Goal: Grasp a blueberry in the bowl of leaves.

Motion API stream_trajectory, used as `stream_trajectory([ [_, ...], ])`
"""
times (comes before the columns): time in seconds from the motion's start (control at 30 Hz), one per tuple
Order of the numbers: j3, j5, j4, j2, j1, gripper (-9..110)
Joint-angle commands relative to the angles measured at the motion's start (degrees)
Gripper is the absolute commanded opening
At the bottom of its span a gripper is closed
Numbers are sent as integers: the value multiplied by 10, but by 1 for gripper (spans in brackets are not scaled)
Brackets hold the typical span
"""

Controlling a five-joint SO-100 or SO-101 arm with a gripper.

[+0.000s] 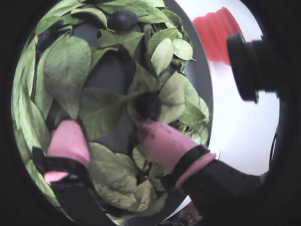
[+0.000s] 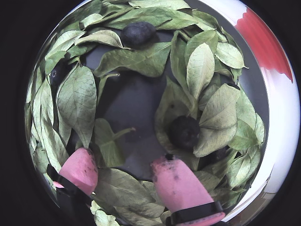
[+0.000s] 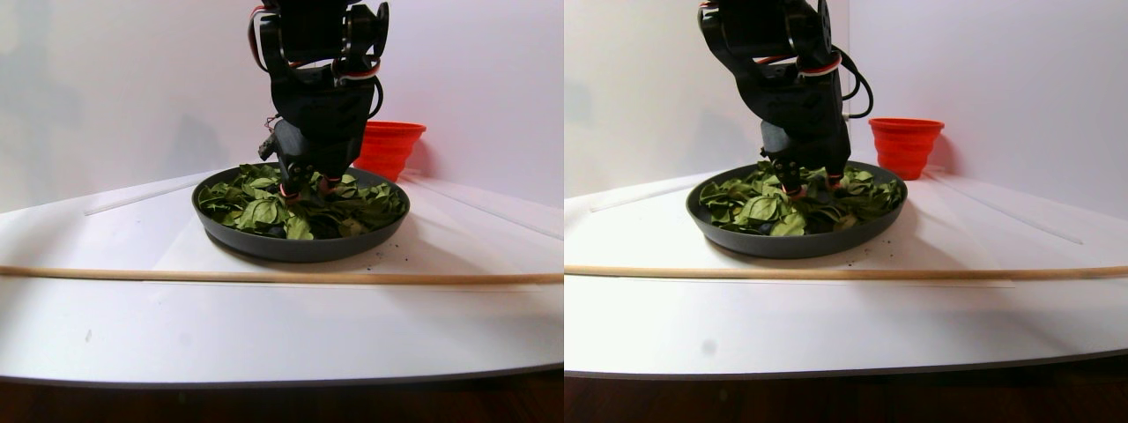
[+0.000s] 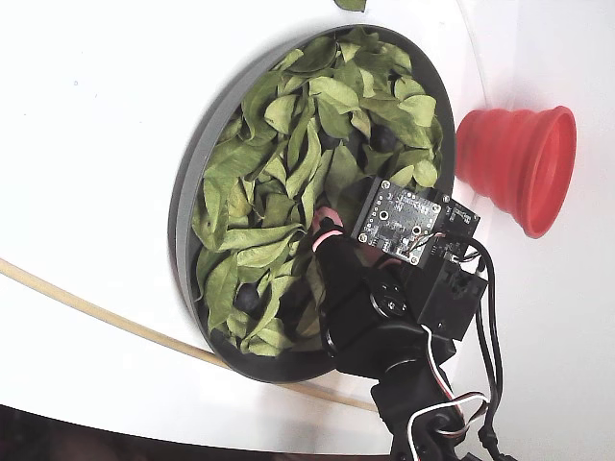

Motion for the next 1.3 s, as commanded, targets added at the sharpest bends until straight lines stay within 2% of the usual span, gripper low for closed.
stream_trajectory([
  [0.0, -2, 22, 40, 93, 25, 22],
  [0.63, -4, 30, 40, 99, 25, 22],
  [1.27, -7, 63, 102, 171, 17, 23],
])
